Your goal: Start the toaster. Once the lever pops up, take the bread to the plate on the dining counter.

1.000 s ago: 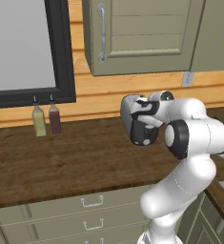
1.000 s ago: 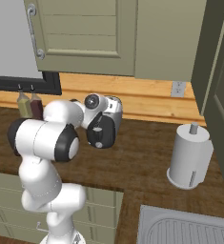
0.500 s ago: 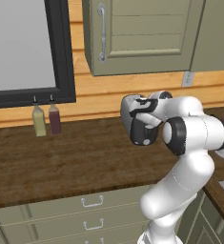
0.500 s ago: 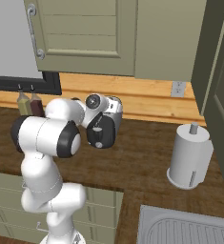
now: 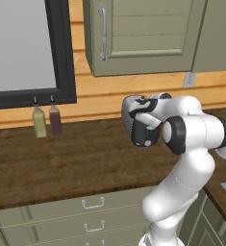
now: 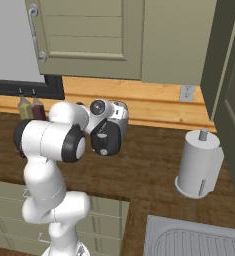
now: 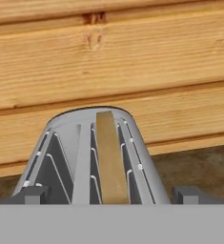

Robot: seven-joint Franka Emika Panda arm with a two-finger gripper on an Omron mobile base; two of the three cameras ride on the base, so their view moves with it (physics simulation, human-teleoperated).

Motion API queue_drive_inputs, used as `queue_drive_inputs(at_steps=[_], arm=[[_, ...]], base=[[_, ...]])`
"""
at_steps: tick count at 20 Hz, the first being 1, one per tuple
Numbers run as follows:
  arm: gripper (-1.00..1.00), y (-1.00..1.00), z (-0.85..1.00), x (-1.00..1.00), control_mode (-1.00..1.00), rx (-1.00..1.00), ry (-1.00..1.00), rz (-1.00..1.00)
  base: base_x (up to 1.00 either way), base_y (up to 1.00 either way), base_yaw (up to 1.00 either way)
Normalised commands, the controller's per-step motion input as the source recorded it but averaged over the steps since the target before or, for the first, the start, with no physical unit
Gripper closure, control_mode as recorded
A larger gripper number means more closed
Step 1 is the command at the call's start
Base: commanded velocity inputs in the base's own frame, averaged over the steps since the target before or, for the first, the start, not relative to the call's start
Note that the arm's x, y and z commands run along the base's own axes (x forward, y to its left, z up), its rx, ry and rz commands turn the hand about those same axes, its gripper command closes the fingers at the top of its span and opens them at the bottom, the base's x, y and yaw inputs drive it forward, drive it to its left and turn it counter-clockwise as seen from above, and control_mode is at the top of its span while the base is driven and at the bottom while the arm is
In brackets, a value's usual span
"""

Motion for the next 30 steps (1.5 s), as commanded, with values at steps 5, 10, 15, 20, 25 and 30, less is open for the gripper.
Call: queue_drive_inputs(at_steps=[5,10,15,20,25,30], arm=[[-1.0,0.0,-0.05,0.13,-1.0,0.0,0.0,0.0],[-1.0,0.0,-0.08,0.03,-1.0,0.0,0.0,0.0],[1.0,0.0,-0.01,0.0,-1.0,0.0,0.0,0.0],[1.0,0.0,0.0,0.0,-1.0,0.0,0.0,0.0],[1.0,0.0,0.37,0.0,-1.0,-0.02,0.0,0.0],[1.0,0.0,0.97,-0.12,-1.0,-0.08,-0.07,0.0]], base=[[0.0,0.0,0.0],[0.0,0.0,0.0],[0.0,0.0,0.0],[0.0,0.0,0.0],[0.0,0.0,0.0],[0.0,0.0,0.0]])
